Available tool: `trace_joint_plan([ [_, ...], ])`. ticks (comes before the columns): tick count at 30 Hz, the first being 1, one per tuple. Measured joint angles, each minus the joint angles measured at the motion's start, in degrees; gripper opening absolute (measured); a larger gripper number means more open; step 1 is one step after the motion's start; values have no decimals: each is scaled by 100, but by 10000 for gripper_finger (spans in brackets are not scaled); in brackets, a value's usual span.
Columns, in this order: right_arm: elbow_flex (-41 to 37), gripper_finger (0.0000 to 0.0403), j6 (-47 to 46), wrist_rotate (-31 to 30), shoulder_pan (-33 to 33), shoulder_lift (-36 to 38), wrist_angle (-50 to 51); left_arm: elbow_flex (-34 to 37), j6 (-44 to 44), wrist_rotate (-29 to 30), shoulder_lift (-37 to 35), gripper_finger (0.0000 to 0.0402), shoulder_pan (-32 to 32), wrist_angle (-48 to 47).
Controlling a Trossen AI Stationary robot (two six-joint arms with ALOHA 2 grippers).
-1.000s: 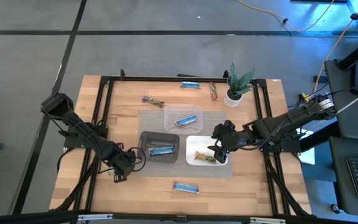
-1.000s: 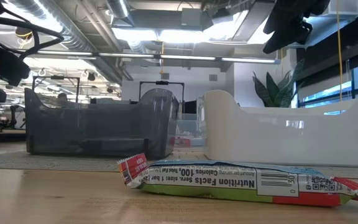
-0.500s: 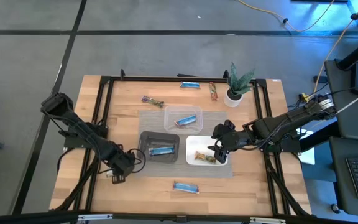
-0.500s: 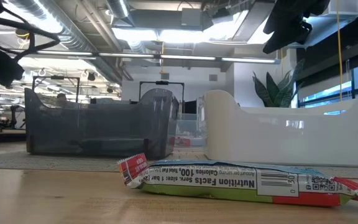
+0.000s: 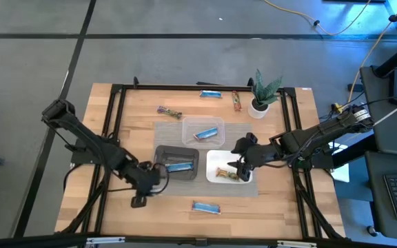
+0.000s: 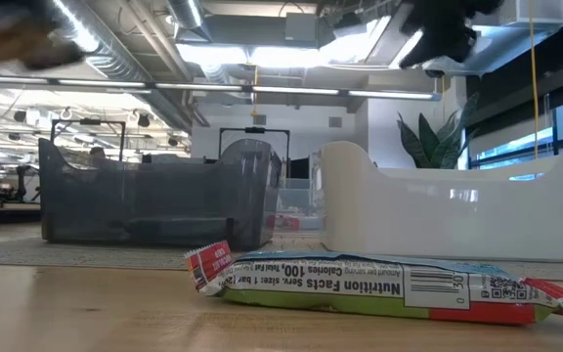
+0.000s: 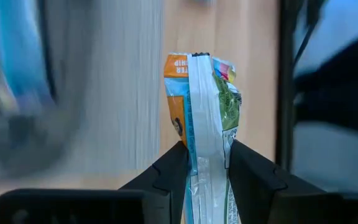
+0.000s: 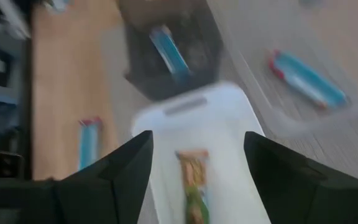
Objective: Pick and place Granola Bars by type
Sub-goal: Put the bottom yellow granola bar into the white bin
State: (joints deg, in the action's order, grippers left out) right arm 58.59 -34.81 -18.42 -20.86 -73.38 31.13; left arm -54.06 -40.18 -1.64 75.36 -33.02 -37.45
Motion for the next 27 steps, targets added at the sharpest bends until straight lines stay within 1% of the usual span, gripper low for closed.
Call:
trace_joint_plan([
  [3,0,255,625,26,-1,-25,-710,-355,422,472,-157,97,256,331],
  [6,0,255,1301,342,0,-76,-1534,-609,1098,952,-305,97,494,1008],
  [8,0,255,1606,517,-2,-152,-2032,-708,1678,1274,-374,97,648,1647],
  [12,0,255,1735,438,-2,-400,-2962,-734,2862,1898,-429,97,888,3152],
  [15,0,255,1951,392,2,-606,-3414,-735,3498,2006,-429,97,1014,3845],
  [19,-2,255,2305,312,-2,-809,-4115,-735,3954,2007,-427,97,1172,4257],
  [22,-2,255,2506,305,-2,-902,-4570,-735,3993,2009,-427,97,1274,4404],
  [27,-2,255,3109,298,-1,-1028,-5293,-735,3964,2006,-424,98,1336,4415],
])
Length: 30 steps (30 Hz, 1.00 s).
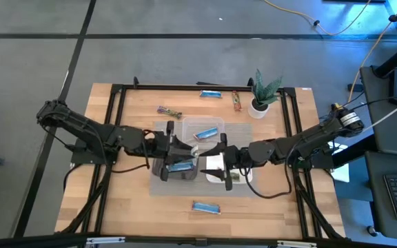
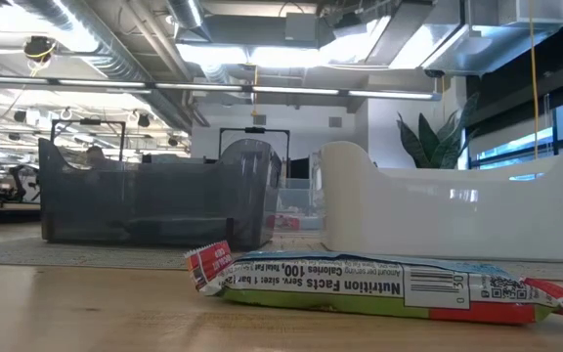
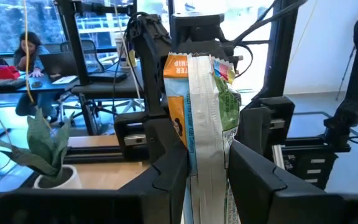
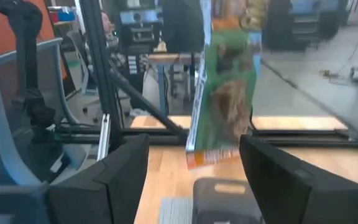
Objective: Pick and place Granola Bars by type
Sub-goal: Put the bottom yellow granola bar into the white bin
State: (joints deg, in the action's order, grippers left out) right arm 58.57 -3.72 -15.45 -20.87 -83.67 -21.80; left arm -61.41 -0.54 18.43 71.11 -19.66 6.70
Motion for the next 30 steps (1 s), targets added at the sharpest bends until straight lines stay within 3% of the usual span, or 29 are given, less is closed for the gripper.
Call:
trace_joint_plan([
  [10,0,255,81,10,261,-225,-861,0,-11,-190,0,98,-4,111],
  [17,0,255,-68,613,412,-468,-1346,0,321,-181,0,98,-4,129],
  [22,0,253,-230,702,460,-561,-1458,0,328,-162,0,98,-4,128],
  [30,0,197,-224,801,464,-561,-1473,0,328,-143,0,98,-4,129],
])
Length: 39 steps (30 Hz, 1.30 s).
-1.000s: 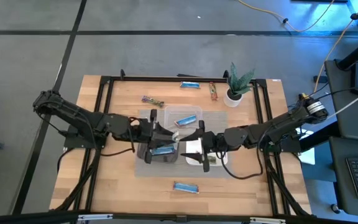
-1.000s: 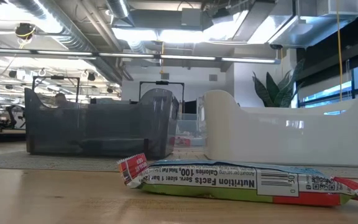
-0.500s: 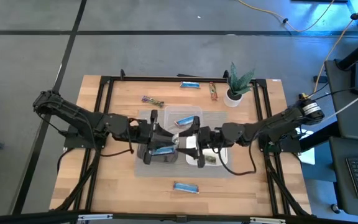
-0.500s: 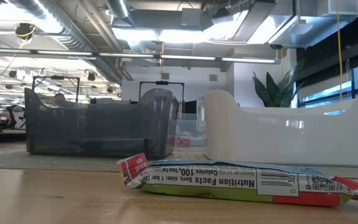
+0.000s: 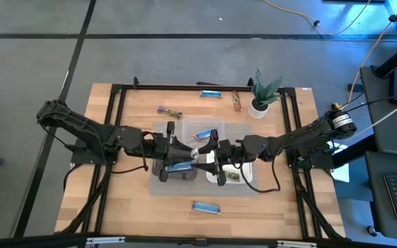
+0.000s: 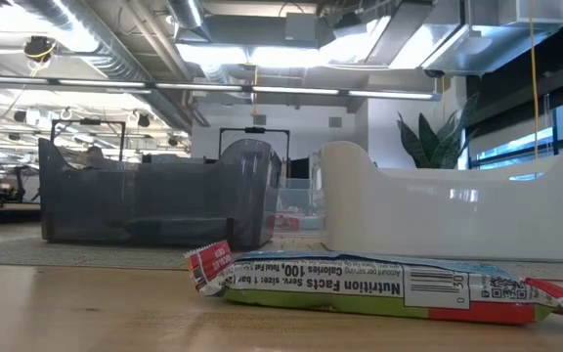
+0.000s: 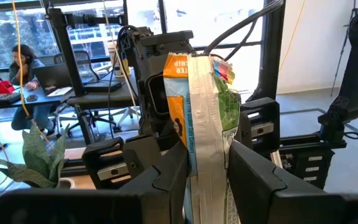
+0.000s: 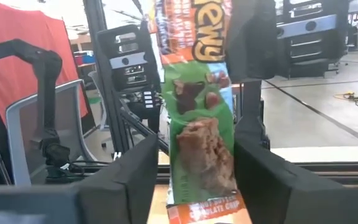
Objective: Pick and place Granola Bars by type
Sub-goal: Put the bottom yellow granola bar into the white bin
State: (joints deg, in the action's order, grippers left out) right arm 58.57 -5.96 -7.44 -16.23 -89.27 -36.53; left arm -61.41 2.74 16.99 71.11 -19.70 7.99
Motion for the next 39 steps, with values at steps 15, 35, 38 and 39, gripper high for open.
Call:
trace_joint_plan([
  [15,0,145,-131,0,0,0,50,0,17,302,0,145,-11,0],
  [35,11,144,-1691,-22,-4,1173,4107,2,-1042,255,-810,197,-310,-1946],
  [38,11,144,-2556,-18,-81,1356,5743,4,-1260,247,-711,197,-315,-2146],
  [39,11,144,-2730,-38,-114,1348,6163,3,-1267,247,-662,197,-315,-2155],
])
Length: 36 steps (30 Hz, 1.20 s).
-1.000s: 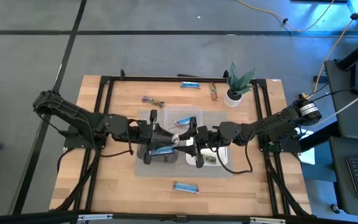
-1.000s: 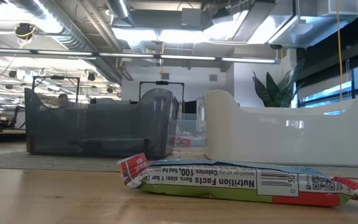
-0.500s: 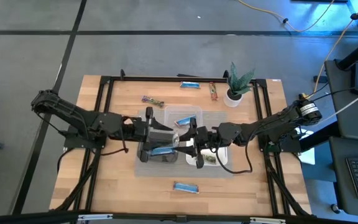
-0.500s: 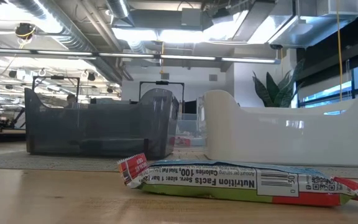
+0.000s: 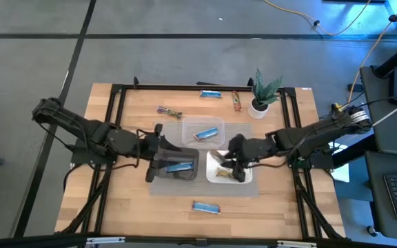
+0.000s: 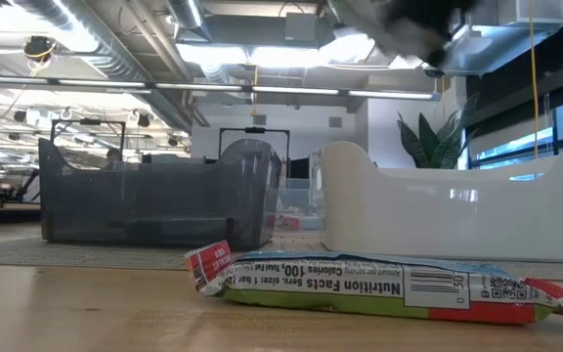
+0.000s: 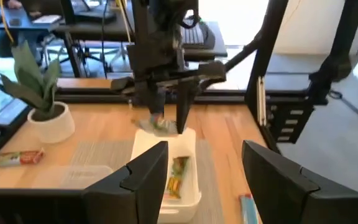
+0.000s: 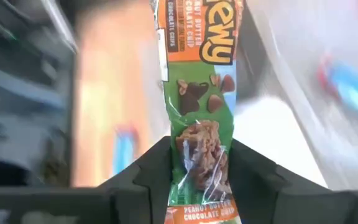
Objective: Pick and place Granola Bars by type
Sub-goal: Put the bottom yellow granola bar into the white bin
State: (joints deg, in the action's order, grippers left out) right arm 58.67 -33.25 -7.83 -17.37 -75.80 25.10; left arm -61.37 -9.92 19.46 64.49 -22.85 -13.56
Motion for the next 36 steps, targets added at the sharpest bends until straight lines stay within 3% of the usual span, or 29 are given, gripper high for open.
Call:
trace_joint_plan([
  [5,0,144,-402,2,-87,-303,1010,1,3,0,268,196,4,-46],
  [16,-2,144,-402,-2,-102,-1323,1129,1,13,-61,843,197,2,-47],
  [22,-7,144,-396,287,-104,-1837,1137,1,0,-127,1164,195,2,-5],
  [36,-9,145,-404,561,-104,-2137,1156,1,-599,-211,1755,195,2,0],
])
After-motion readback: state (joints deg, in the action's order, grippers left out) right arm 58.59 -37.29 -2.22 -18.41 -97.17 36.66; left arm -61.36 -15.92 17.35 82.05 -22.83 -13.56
